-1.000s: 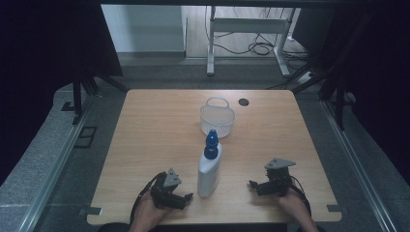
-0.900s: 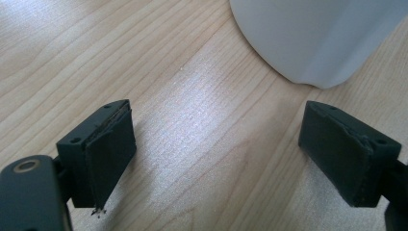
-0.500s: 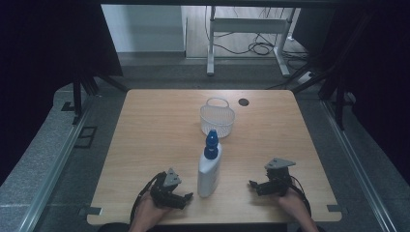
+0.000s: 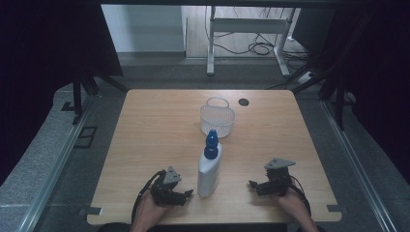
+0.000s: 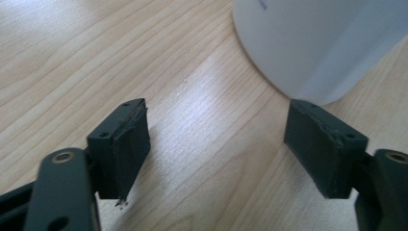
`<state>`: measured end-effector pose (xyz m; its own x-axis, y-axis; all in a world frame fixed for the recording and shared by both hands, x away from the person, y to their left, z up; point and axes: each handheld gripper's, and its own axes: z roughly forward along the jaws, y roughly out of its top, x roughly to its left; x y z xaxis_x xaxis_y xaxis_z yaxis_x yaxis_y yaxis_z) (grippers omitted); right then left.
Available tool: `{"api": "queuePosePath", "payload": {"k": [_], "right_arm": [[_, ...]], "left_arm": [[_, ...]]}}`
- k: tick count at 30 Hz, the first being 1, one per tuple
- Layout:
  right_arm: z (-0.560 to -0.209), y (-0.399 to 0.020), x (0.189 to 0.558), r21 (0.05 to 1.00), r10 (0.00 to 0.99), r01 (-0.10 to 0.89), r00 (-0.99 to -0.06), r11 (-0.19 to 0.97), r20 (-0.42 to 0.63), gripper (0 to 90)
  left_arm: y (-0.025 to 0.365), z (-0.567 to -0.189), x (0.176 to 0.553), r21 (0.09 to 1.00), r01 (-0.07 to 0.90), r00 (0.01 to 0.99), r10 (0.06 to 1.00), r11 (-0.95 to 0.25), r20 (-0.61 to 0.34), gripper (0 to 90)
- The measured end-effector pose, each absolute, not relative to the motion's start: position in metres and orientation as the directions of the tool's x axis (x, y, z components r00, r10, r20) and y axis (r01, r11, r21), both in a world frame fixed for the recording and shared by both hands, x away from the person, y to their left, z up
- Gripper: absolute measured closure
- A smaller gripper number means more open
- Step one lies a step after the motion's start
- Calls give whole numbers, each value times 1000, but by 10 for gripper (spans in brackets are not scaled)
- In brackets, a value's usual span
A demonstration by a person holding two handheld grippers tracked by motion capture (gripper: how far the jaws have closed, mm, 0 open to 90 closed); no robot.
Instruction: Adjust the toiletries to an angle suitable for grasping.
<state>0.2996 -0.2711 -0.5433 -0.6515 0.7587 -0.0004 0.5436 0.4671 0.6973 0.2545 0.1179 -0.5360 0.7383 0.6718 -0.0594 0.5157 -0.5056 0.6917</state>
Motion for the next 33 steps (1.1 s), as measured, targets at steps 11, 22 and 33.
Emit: {"api": "queuePosePath", "payload": {"k": [11,22,33], "right_arm": [[-543,-271,300,697,755,541,-656,470,-1,0],[-543,-270,300,697,753,540,-658,471,1,0],[-543,-270,300,698,751,538,-660,473,1,0]], "left_arm": [[114,-530,253,704,502,741,670,-503,-49,465],[97,-529,255,703,492,758,649,-514,-56,727],[86,-534,256,679,483,777,628,-552,-42,882]]}}
